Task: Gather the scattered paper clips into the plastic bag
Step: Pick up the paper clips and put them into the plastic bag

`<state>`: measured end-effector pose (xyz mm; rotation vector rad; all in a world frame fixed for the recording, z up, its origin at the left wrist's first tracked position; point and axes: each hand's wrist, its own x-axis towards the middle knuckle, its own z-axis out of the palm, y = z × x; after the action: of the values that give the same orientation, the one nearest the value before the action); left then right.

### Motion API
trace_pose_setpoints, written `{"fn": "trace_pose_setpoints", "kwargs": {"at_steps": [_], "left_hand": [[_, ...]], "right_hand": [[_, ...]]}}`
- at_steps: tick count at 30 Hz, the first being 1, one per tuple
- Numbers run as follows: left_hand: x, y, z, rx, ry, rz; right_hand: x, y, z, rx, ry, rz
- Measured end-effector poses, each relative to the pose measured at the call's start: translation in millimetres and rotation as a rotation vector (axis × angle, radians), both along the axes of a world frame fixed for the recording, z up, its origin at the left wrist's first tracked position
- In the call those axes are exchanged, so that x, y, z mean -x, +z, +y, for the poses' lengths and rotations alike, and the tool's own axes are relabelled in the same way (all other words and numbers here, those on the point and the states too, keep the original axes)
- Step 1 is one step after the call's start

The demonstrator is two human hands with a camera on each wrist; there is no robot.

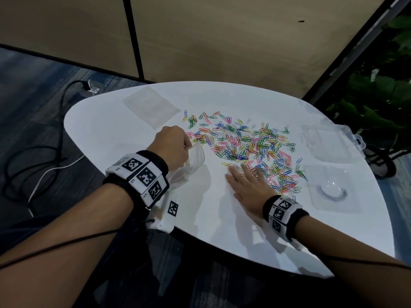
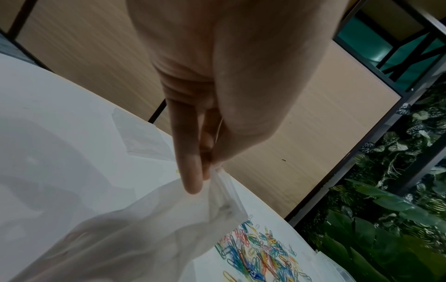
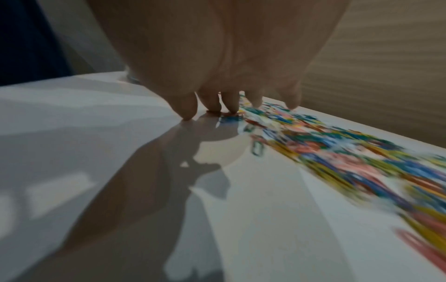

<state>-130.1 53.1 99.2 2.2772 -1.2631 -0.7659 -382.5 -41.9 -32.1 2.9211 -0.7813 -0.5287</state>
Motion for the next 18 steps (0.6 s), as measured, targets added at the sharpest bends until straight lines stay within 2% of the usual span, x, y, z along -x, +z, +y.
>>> {"fn": "trace_pose_setpoints", "kwargs": {"at_steps": [2,4,8,11,13,16,18], "left_hand": [[2,-1,-1,0.000,-0.008,-0.009],[5,-1,-2,-0.003,-0.011,-0.014],[10,-3,-5,-0.013,-0.020,-0.024],[12,-3,-7,-0.024,-0.034,-0.026],[13,-2,-8,-0.034,-0.043,-0.021],[18,-1,-10,-0.069,-0.078,-0.039],[23,0,-11,-0.087,-0.098,-0.047]], "right_hand": [[11,-6,-12,-0.043,-0.105,0.016],[16,-15,-23,-0.066,-0.116,0.027],[2,-13,-29,-0.070,-0.090,-0.164],[-8,3,-39,-0.072,-0.137,-0.189],[-9,13,-47,-0.125,-0.287,-0.260],[-13,35,-53,-0.302,-0.648,-0.564],[-22,50,-54,-0.511,-0.861,-0.781]]}}
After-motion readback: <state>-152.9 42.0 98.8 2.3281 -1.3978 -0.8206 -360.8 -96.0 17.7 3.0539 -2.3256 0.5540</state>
